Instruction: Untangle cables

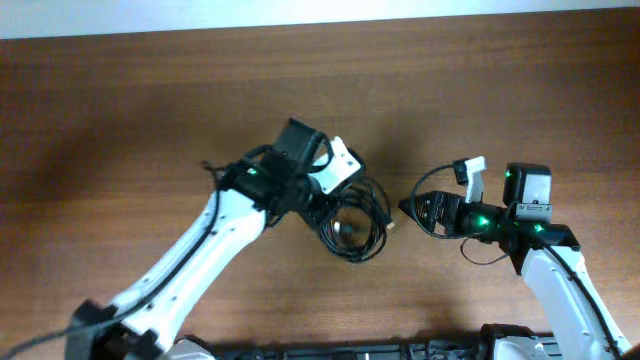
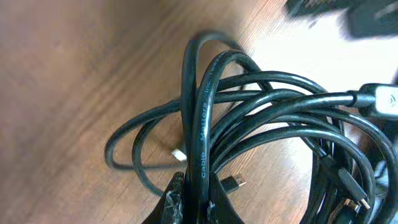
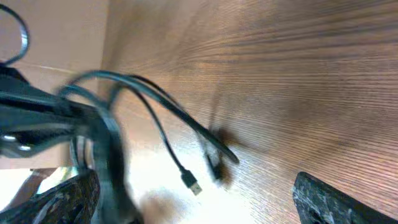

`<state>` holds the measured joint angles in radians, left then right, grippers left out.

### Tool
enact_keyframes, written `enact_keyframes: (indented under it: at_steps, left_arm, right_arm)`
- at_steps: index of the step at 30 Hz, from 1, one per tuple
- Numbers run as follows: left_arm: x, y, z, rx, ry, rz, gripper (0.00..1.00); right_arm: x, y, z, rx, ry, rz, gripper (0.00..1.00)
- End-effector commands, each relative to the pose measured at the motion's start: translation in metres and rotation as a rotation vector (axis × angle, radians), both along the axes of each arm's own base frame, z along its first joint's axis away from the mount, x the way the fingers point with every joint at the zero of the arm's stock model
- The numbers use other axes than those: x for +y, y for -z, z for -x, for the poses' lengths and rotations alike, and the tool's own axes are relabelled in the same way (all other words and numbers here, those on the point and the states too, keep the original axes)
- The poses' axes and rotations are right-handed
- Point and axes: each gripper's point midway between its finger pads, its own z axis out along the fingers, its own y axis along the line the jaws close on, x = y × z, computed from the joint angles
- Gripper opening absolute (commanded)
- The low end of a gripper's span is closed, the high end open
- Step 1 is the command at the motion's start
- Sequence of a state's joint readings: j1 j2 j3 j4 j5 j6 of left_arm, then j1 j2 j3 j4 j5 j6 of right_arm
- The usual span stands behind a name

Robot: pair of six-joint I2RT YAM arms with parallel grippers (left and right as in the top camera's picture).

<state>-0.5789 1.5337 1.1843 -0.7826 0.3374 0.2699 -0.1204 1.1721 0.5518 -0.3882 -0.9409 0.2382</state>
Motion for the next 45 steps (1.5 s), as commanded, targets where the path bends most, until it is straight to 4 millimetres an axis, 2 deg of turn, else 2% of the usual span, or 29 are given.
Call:
enact_keyframes:
  at_steps: [1,5,9,11,15,20,27,29,31,35,38,41,45]
  left_arm:
    - [-0.003,-0.051,0.005,-0.047,0.033,0.149,0.0]
    - [0.004,-0.044,0.014,-0.028,0.071,0.109,0.0]
    - [0.013,-0.042,0.012,-0.027,0.072,0.092,0.0]
    - [0.015,-0.043,0.012,-0.032,0.098,0.106,0.0]
    - [0.013,-0.046,0.014,-0.053,0.151,0.125,0.0]
    - [0.007,-0.049,0.007,-0.087,0.157,0.145,0.0]
    - [-0.015,-0.054,0.02,-0.093,0.232,0.187,0.0]
    - [-0.022,-0.057,0.021,-0.097,0.232,0.199,0.0]
    - [-0.031,-0.063,0.018,-0.102,0.198,0.232,0.0]
    - [-0.03,-0.065,0.002,-0.113,0.087,0.225,0.0]
    - [-0.026,-0.063,-0.004,-0.079,-0.011,0.216,0.0]
    - [-0.026,-0.063,-0.004,-0.064,-0.032,0.22,0.0]
    - [-0.014,-0.057,-0.015,-0.104,-0.092,0.157,0.0]
  right_arm:
    - [0.004,-0.007,0.001,-0.032,-0.033,-0.029,0.99]
    - [0.007,-0.01,0.003,-0.037,-0.048,-0.052,0.99]
    - [0.022,-0.033,0.015,-0.191,-0.204,-0.14,1.0]
    - [0.027,-0.044,0.022,-0.25,-0.263,-0.192,0.97]
    - [0.033,-0.06,0.031,-0.268,-0.314,-0.292,0.93]
    - [0.034,-0.063,0.033,-0.27,-0.324,-0.313,0.93]
    - [0.05,-0.061,0.043,-0.259,-0.391,-0.308,0.89]
    - [0.057,-0.054,0.043,-0.233,-0.4,-0.267,0.82]
    - [0.066,-0.048,0.043,-0.194,-0.401,-0.237,0.8]
    - [0.083,-0.053,0.046,-0.215,-0.455,-0.237,0.63]
    - [0.088,-0.046,0.04,-0.192,-0.422,-0.184,0.4]
    - [0.087,-0.036,0.034,-0.153,-0.369,-0.133,0.07]
    - [0.085,-0.033,0.031,-0.151,-0.352,-0.112,0.04]
